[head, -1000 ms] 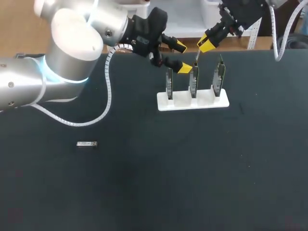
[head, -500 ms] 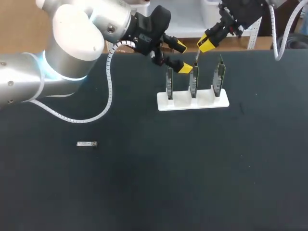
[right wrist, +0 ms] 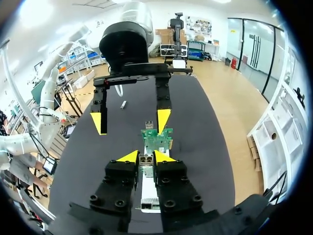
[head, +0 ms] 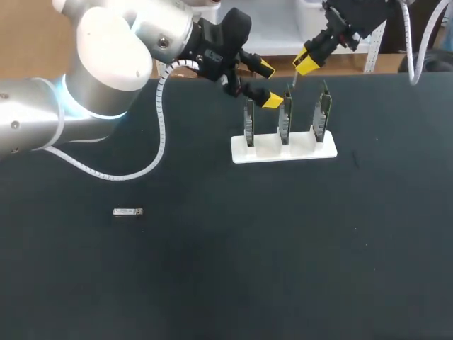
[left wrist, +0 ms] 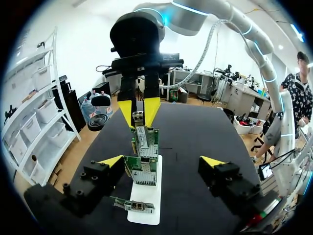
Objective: Pick up the optical module with the left hand, and insert it into the network port with the right hand.
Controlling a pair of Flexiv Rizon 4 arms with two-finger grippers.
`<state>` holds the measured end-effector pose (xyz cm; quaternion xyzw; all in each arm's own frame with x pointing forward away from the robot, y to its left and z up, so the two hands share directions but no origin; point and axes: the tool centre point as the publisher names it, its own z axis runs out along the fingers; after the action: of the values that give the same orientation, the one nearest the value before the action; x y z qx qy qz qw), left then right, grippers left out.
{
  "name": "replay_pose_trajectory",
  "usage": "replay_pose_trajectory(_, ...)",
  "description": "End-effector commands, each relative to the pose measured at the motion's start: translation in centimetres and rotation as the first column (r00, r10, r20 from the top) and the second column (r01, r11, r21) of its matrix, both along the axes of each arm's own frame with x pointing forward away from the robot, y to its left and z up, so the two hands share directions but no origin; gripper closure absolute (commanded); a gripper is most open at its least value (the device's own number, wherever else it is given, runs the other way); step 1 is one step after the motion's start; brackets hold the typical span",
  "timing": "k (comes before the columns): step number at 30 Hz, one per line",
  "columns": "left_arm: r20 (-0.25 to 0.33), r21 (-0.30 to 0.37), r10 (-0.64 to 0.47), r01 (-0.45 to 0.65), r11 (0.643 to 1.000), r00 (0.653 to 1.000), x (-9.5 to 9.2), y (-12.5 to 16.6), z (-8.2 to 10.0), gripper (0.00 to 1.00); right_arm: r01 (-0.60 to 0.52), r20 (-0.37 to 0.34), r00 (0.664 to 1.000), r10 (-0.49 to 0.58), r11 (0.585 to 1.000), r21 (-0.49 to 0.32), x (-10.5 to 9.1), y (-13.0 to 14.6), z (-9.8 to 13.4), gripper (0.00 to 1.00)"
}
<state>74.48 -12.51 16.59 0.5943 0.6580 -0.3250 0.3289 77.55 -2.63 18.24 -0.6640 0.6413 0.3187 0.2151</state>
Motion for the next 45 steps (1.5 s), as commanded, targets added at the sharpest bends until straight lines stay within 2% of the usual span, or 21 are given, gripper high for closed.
replay_pose_trajectory(1,-0.004,0.007,-0.004,0.004,1.0,1.0,0.2,-0.1,0.1,0.0,0.044,0.036,0.998,-0.043,0.999,-0.025,-1.3,0.3,0.3,1.0)
replay_pose_trajectory(7,-0.004,0.007,-0.004,0.004,1.0,1.0,0.2,-0.1,0.1,0.0,0.073,0.044,0.997,-0.07,0.995,-0.066,-1.7,0.5,0.2,1.0)
replay_pose_trajectory(16,-0.004,0.007,-0.004,0.004,1.0,1.0,0.2,-0.1,0.1,0.0,0.08,0.049,0.996,-0.076,0.993,-0.088,-1.8,1.0,0.0,1.0)
replay_pose_trajectory(34,-0.004,0.007,-0.004,0.004,1.0,1.0,0.2,-0.1,0.1,0.0,0.045,0.021,0.999,-0.043,0.995,-0.085,-1.2,0.7,-1.2,1.0)
replay_pose_trajectory(45,-0.004,0.007,-0.004,0.004,1.0,1.0,0.2,-0.1,0.1,0.0,0.021,0.028,0.999,-0.018,0.996,-0.088,-0.7,1.1,-0.7,1.0)
